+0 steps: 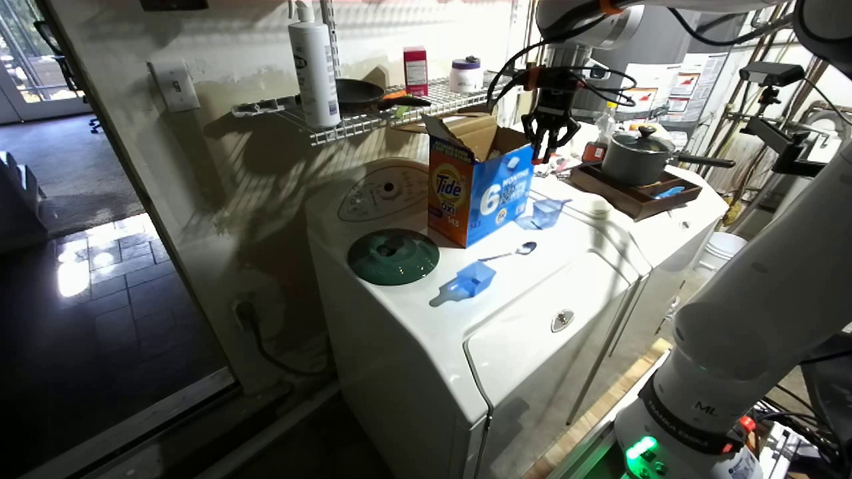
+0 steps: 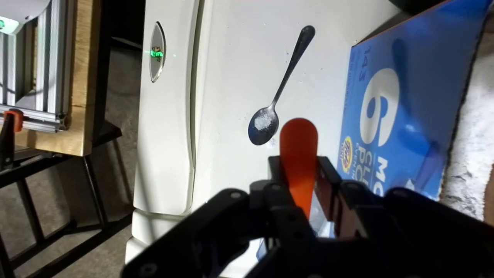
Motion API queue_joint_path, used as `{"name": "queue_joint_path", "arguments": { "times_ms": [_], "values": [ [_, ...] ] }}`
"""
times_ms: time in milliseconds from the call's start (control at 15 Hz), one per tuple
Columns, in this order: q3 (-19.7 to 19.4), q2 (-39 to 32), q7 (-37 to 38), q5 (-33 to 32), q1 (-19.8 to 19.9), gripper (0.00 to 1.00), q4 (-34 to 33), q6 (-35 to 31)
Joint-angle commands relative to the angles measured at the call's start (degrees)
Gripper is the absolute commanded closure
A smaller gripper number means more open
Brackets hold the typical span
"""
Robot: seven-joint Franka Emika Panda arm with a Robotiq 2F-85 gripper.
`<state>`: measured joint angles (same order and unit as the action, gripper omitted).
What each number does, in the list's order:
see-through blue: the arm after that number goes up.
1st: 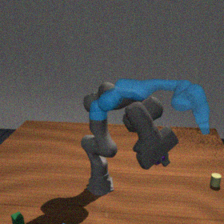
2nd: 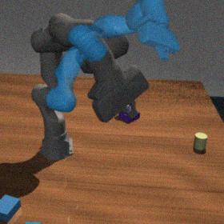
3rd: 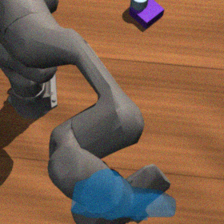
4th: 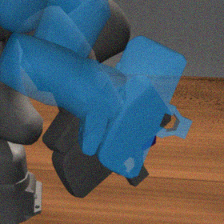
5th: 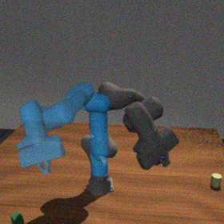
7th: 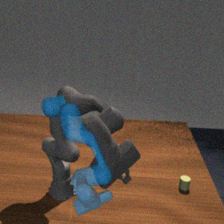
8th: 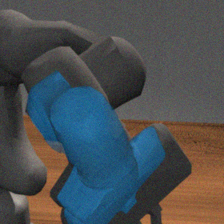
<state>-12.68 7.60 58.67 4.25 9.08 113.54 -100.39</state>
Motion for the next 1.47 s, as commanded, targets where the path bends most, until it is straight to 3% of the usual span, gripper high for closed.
{"name": "queue_joint_path", "arguments": {
  "times_ms": [0, 533, 1400],
  "values": [
    [0.6, 2.4, -1.6, 2.2, 1.5, 0.94, 4.0, -0.9],
    [-0.4, 0.3, -10.0, 5.7, 3.2, 0.94, 6.6, -3.5],
    [-2.1, -6.3, -21.0, 9.6, 5.1, 0.94, 5.0, -3.6]
  ]
}}
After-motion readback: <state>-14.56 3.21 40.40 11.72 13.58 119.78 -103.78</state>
